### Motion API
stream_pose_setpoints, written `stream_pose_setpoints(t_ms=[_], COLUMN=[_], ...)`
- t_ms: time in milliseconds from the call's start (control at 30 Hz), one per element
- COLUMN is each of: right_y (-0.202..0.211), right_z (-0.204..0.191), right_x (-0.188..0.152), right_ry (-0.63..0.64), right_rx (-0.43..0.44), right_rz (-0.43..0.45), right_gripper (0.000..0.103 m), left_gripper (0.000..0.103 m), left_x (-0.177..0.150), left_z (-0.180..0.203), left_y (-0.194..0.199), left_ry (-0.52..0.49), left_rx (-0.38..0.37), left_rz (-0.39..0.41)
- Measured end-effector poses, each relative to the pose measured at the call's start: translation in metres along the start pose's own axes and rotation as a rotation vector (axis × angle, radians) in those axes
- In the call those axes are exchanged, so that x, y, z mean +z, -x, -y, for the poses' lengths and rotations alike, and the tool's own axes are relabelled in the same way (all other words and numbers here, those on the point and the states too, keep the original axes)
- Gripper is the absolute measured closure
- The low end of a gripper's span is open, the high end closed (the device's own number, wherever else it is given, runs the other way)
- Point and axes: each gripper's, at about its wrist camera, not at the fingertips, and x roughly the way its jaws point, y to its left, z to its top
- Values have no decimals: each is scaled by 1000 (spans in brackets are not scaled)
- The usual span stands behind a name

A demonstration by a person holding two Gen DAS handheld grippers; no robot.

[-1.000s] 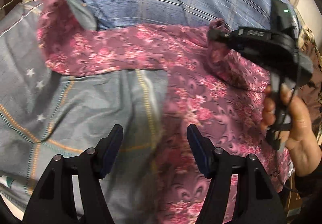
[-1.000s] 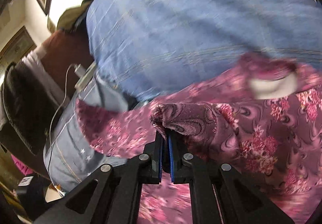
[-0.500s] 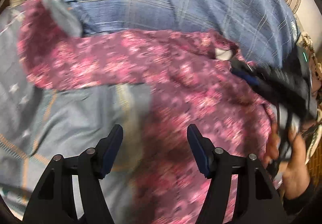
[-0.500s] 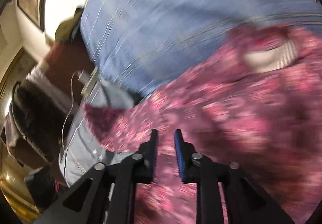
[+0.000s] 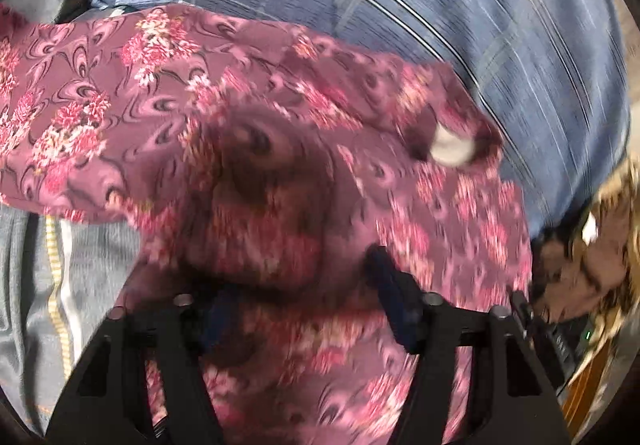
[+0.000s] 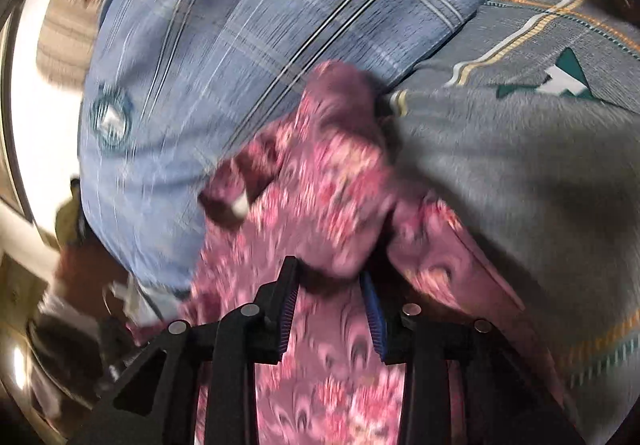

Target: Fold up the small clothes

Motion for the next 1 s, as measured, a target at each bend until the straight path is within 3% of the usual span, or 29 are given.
stream_pose_setpoints(t_ms=[33,100,200,300,333,400,433,467,533,600,667,733,767,833,933,1000], right_y=[-2,6,19,2,-7,-9,-3,2,19,41,53,40,31,11,-16,-26], right_z=[-2,-13,-28,-14,-5,1,-4,-8,-21,-30,-50,-66,-69,-65,-43,-24], right_x=[6,12,9,-1,-6,-10,-10,-10,-14,-14,-4,5,9,11,8,4], right_ry=[1,44,138,137,138,136,141,143,166,207,278,330,339,338,320,293], right_rx=[15,55,56,-11,-67,-74,-92,-106,-86,-62,-49,-59,-76,-111,-216,-237], right_rz=[3,19,40,-22,-48,-48,-46,-51,-54,-1,76,88,77,40,-18,-52], right_gripper=[80,99,99,99,99,101,93,91,91,91,89,86,86,86,86,93], left_gripper=[80,83,85,86,86,86,86,86,85,85,79,57,49,49,49,50], left_x=[3,3,-5,-13,-15,-20,-23,-26,-37,-47,-45,-38,-30,-20,-15,-16], left_z=[2,5,7,-4,-7,-6,-7,-7,-10,-11,-3,6,20,27,17,9], left_y=[2,9,16,2,2,9,13,18,36,62,79,83,71,55,21,5], left_ry=[-3,-25,-86,-89,-91,-107,-113,-124,-146,-165,-173,-194,-207,-212,-175,-160], left_rx=[4,20,100,154,147,133,117,101,51,-20,-63,-65,-23,32,83,110], left_rz=[3,20,76,57,69,77,66,54,45,82,126,159,180,172,85,80])
